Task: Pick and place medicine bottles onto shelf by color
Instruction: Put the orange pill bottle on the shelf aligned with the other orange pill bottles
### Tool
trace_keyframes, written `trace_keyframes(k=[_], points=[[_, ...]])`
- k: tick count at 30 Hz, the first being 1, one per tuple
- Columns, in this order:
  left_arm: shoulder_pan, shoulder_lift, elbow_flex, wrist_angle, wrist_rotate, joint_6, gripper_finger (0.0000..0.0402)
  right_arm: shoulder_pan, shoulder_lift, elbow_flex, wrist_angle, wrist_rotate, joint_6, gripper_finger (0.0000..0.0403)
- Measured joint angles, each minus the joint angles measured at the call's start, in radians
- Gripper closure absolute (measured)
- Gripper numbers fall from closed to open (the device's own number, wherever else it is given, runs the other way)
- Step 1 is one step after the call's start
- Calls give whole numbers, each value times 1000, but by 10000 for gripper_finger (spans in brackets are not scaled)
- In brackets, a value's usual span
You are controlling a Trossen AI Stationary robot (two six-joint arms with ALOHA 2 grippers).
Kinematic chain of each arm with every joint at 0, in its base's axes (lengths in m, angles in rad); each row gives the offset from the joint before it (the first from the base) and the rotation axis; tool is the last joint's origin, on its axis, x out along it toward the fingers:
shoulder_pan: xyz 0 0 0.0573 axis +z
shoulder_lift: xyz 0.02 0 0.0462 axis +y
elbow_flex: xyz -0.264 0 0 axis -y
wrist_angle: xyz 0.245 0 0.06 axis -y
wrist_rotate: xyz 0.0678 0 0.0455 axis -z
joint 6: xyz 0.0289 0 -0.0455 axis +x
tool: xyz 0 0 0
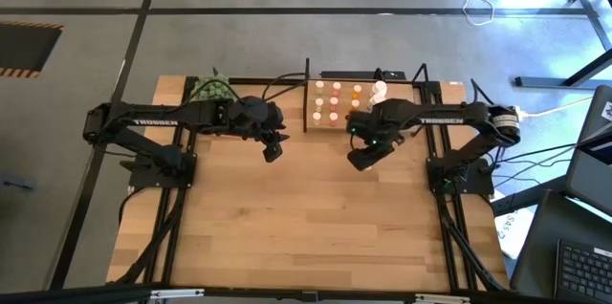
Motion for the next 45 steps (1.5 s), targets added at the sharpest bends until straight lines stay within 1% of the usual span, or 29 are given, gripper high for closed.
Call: trace_keyframes(k=[8,12,18,22,27,31,36,45], points=[[0,0,0,0,0,39,252,0,103,0,1,0,120,218],[0,0,0,0,3,60,252,0,169,0,1,-5,123,218],[0,0,0,0,60,60,252,-1,240,0,21,-3,92,218],[0,0,0,0,81,61,252,-7,252,0,40,58,97,218],[-4,0,0,0,83,61,252,-23,252,-3,54,82,117,218],[-9,0,-1,0,84,60,252,-28,251,-60,110,66,145,218],[-13,0,-2,0,83,69,252,-28,251,-125,129,44,142,218],[-13,-1,-2,0,83,94,252,-28,251,-134,217,42,149,218]])
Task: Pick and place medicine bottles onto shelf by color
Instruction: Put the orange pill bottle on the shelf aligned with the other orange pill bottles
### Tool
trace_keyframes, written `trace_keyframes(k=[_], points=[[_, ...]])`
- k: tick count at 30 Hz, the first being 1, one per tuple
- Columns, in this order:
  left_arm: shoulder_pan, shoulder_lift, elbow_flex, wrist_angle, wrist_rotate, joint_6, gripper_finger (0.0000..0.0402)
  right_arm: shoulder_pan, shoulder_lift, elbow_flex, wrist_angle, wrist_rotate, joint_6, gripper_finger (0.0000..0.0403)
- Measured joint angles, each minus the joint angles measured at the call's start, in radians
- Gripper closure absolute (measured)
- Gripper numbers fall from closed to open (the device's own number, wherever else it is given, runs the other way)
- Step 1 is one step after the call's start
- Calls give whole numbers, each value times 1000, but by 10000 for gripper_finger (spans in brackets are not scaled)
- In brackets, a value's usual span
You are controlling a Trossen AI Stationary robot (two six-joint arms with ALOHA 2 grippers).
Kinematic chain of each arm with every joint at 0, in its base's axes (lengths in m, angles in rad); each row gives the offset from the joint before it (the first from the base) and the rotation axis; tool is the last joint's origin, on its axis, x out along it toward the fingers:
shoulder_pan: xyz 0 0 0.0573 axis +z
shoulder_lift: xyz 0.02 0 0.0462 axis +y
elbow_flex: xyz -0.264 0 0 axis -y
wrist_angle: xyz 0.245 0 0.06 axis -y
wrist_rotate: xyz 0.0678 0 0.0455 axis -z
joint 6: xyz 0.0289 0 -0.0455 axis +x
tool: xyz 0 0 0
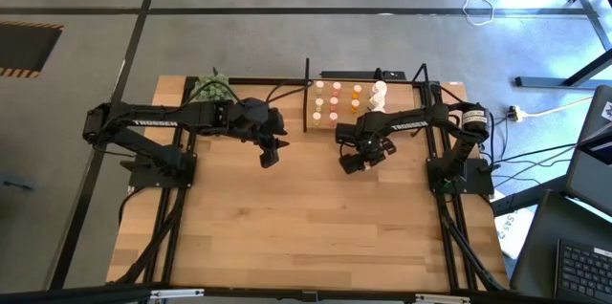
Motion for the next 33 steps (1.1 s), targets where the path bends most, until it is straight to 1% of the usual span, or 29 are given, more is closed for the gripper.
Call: trace_keyframes(k=[8,12,22,29,33], points=[[0,0,0,1,0,-5,252,0,0,1,57,-8,36,218],[0,0,0,1,0,-6,252,0,0,-7,72,-5,98,218],[0,0,0,2,0,-7,252,0,0,-8,89,59,158,218],[0,0,0,2,0,-7,252,3,0,-8,89,75,185,218],[0,0,0,2,0,-7,252,5,0,-8,89,82,183,229]])
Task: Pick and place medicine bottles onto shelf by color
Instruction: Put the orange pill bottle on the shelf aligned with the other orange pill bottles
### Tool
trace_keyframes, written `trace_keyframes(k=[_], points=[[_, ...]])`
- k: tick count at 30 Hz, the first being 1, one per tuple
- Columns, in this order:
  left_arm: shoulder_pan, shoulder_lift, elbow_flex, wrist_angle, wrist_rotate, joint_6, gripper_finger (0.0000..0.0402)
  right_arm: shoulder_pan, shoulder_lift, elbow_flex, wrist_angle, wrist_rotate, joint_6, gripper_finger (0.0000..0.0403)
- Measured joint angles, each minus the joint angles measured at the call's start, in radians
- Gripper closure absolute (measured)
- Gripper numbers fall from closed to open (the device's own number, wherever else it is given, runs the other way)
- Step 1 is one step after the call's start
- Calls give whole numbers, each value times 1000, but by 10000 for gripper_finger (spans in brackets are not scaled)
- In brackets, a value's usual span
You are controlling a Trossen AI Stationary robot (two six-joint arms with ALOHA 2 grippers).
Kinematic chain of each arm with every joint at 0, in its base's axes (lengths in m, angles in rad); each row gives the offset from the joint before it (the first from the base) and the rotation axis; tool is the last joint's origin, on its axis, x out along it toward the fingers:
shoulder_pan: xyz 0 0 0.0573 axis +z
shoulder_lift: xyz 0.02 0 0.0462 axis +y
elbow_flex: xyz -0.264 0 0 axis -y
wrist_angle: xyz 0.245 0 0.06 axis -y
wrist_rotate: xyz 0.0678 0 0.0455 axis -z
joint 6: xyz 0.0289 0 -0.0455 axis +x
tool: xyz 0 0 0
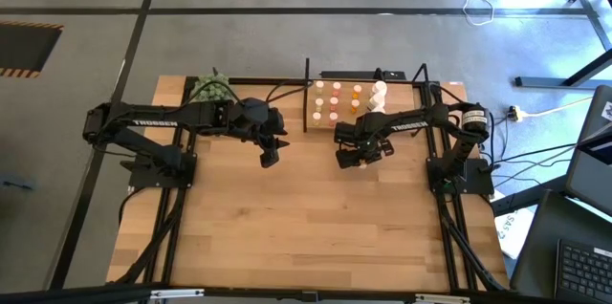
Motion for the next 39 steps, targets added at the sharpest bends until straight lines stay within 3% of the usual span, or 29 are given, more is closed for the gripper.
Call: trace_keyframes(k=[8,16,24,33,39], points=[[0,0,0,0,0,0,252,13,0,0,-6,6,-4,275],[0,0,0,0,0,33,252,17,0,0,-39,1,-144,293],[0,0,0,0,0,33,252,17,-2,7,-66,-103,-311,294],[0,0,0,-2,0,59,252,18,-2,215,-400,-132,-554,295],[0,0,0,-2,0,60,252,17,-3,379,-604,-145,-582,295]])
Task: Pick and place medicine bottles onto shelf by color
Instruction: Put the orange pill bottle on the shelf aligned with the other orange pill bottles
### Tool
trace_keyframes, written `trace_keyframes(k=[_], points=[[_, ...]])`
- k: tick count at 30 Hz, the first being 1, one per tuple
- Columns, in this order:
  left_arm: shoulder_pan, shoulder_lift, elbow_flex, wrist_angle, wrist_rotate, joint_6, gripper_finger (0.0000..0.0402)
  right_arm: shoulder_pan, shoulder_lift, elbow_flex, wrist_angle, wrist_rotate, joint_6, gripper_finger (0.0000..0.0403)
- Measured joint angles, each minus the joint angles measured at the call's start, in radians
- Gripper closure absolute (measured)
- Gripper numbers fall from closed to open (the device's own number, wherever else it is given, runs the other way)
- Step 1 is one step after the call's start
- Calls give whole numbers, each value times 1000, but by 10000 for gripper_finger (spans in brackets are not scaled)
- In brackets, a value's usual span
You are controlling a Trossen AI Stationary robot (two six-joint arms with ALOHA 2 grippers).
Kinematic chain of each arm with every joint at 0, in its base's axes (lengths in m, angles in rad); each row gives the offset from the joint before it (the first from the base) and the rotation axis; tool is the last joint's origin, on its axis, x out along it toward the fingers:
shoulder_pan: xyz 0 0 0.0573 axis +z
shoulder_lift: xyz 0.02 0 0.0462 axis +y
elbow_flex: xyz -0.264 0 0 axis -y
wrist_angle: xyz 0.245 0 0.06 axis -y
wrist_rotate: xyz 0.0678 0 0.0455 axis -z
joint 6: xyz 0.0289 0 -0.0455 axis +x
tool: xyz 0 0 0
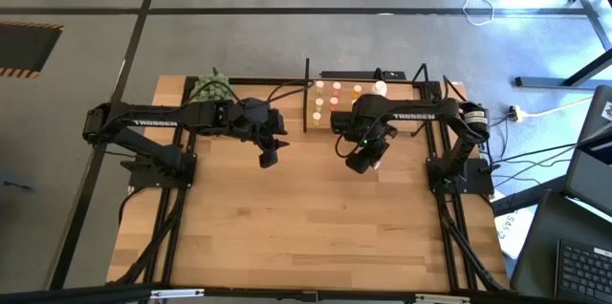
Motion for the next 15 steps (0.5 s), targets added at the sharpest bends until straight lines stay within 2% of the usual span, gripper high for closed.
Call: trace_keyframes(k=[7,12,15], points=[[0,0,0,18,8,50,252,6,0,118,-84,0,-81,295],[-1,26,0,118,134,143,252,9,0,172,-77,83,-128,295],[-1,55,0,194,165,161,252,15,0,203,-76,127,-161,295]])
